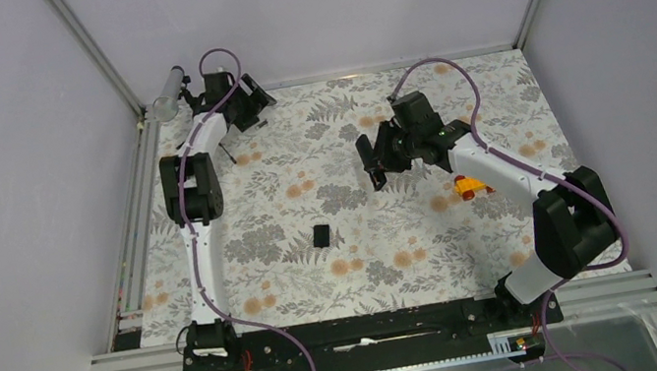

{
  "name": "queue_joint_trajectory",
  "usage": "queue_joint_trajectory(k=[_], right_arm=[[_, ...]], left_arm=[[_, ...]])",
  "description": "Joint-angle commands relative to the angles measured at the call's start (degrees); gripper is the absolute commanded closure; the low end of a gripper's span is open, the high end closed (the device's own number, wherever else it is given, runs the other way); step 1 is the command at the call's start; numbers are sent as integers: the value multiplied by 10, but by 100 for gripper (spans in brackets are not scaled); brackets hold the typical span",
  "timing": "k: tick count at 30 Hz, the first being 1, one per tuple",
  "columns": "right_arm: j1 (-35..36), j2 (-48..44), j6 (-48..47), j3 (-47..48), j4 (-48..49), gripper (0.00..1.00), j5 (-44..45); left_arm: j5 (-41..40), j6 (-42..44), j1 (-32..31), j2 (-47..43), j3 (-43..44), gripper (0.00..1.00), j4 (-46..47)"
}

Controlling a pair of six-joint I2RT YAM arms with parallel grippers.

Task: Load the batteries into the remote control

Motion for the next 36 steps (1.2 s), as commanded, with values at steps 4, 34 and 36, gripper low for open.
queue_joint_trajectory(k=[4, 34, 36], right_arm=[[-2, 5, -2, 29, -3, 99, 11], [-12, 18, -27, 40, -2, 100, -13], [-14, 18, -28, 40, -2, 100, -13]], left_arm=[[-14, -10, 1, -8, -20, 25, 13], [-181, 113, -110, -55, -45, 46, -164], [-189, 114, -118, -62, -56, 47, -167]])
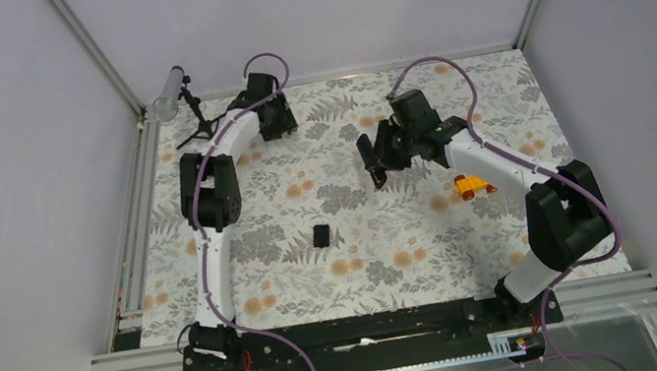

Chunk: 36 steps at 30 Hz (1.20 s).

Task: Load the batteries into the remote control

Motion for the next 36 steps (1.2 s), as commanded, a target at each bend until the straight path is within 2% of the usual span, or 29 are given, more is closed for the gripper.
queue_joint_trajectory(k=[1, 6, 14, 21, 26, 31, 35, 36], right_arm=[[-9, -7, -11, 23, 6, 100, -10], [-12, -4, -12, 25, 6, 100, -14], [-15, -9, -12, 23, 5, 100, -19], [-19, -12, -13, 21, 5, 100, -18], [-19, -11, -12, 23, 6, 100, -20], [-19, -11, -11, 22, 7, 100, -22], [-19, -15, -9, 18, 7, 100, -22], [-19, -15, -10, 18, 7, 100, -20]], left_arm=[[-41, 23, -19, 4, 5, 49, -36], [-63, 18, -38, 14, 29, 55, -53], [-65, 3, -42, 74, 139, 62, -95], [-49, 5, -42, 71, 131, 76, -90], [-45, 21, -51, 59, 106, 75, -92], [-61, 18, -55, 44, 80, 85, -94], [-64, 16, -57, 41, 76, 100, -97], [-61, 18, -57, 38, 73, 100, -97]])
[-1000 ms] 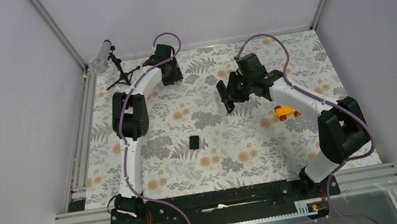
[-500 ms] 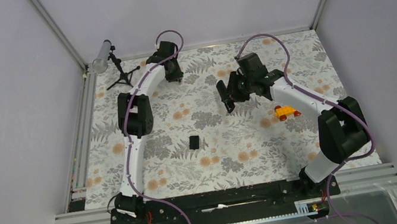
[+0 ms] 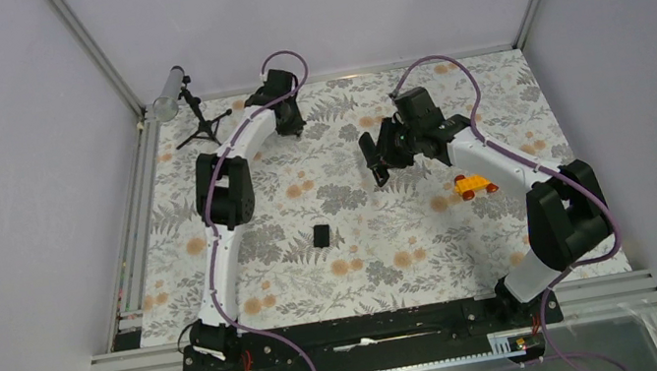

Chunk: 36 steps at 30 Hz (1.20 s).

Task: Load the batteries into the remote control

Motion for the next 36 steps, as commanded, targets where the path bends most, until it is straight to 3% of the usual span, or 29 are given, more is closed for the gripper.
queue_joint_trajectory(k=[1, 5, 14, 18, 27, 32, 34, 36], right_arm=[[-4, -16, -6, 16, 6, 100, -5], [-7, -18, -2, 12, 7, 100, -2], [-23, -23, 14, -37, 34, 100, -14], [-32, -33, 13, -65, 42, 100, -17], [-56, -88, 12, -151, 55, 100, -43], [-61, -125, 15, -183, 57, 100, -46], [-61, -139, 15, -192, 58, 100, -48], [-61, -151, 14, -200, 57, 100, -52]], left_arm=[[-1, 7, -7, -19, -26, 100, -32], [31, 23, -19, -68, -74, 100, -25], [53, 2, -116, -286, -366, 100, 36], [40, -35, -172, -346, -441, 100, 58], [-13, -164, -294, -369, -539, 100, 88], [-37, -194, -319, -333, -532, 98, 85], [-64, -192, -326, -323, -513, 89, 62], [-78, -191, -329, -328, -507, 72, 55]])
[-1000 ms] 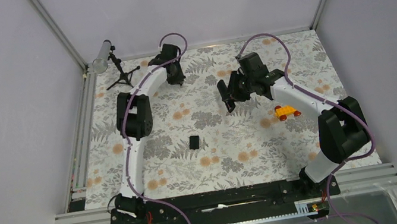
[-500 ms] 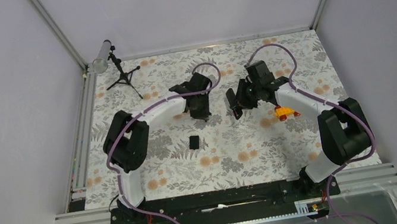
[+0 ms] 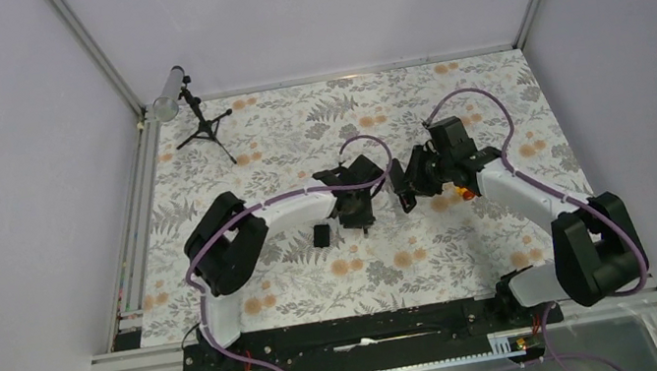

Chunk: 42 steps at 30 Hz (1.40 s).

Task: Load the batteries into the remote control

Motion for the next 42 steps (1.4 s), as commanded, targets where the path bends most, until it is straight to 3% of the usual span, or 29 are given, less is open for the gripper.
queue_joint_trajectory(k=[1, 10, 13, 15, 19, 25, 28, 32, 37, 42], right_arm=[[-4, -43, 3, -12, 18, 100, -23], [-6, -91, 48, -10, 30, 100, -36], [-5, -82, 85, 2, 66, 100, -55], [-5, -76, 115, 5, 107, 100, -80], [-5, -71, 168, -11, 233, 100, -122], [-5, -64, 226, -25, 365, 100, -177], [-5, -67, 248, -23, 395, 100, -198], [-5, -61, 275, -6, 420, 100, -225], [-5, -46, 361, -14, 534, 100, -259], [-5, -23, 419, -20, 612, 100, -282]], left_arm=[[-63, -20, -5, 4, 24, 66, -12], [-39, 23, 9, -134, 26, 29, 22], [28, 17, 57, -194, -8, 16, 68], [72, 18, 101, -239, -38, 2, 98], [113, 62, 160, -313, -55, 1, 133], [199, 105, 181, -304, 11, 1, 99], [299, 51, 211, -312, -34, 1, 204], [429, -87, 234, -290, -86, 1, 405], [481, -143, 234, -245, -80, 1, 465], [493, -167, 236, -244, -85, 10, 517]])
